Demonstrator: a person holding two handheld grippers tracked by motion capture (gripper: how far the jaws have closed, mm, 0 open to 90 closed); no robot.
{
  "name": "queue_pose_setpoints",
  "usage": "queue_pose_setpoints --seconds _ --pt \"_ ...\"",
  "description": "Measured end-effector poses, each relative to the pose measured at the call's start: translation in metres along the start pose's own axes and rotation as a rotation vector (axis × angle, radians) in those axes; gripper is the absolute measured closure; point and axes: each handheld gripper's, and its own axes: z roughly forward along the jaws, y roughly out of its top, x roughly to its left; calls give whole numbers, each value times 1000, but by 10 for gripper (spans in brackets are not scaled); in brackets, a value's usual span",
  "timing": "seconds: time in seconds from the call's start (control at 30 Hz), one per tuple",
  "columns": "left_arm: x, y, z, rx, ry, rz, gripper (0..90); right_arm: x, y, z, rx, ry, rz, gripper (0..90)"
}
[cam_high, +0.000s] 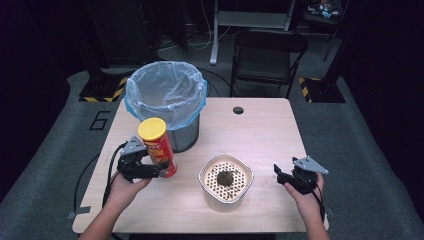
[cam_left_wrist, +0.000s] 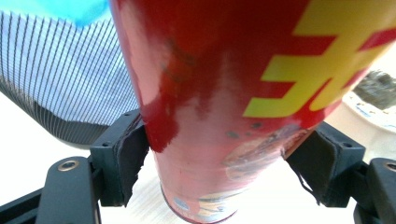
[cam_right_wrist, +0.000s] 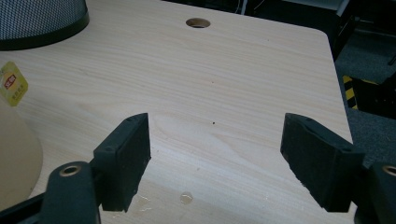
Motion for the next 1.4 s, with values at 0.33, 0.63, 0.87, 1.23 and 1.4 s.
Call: queue_pose_setpoints --seconds 0.33,0.63,0.87,1.23,1.4 --pt "-8 53 -34 -3 -19 44 236 2 -3 2 10 6 -12 237" --pt "-9 110 -58 -25 -35 54 236 4 -6 4 20 1 -14 239" --pt "-7 151 -73 -34 -21 53 236 5 -8 8 29 2 -19 240" --pt "2 193 -74 -45 20 56 237 5 -9 8 30 1 -22 241" --pt "10 208 -65 -49 45 25 237 5 -9 9 31 -3 -17 242"
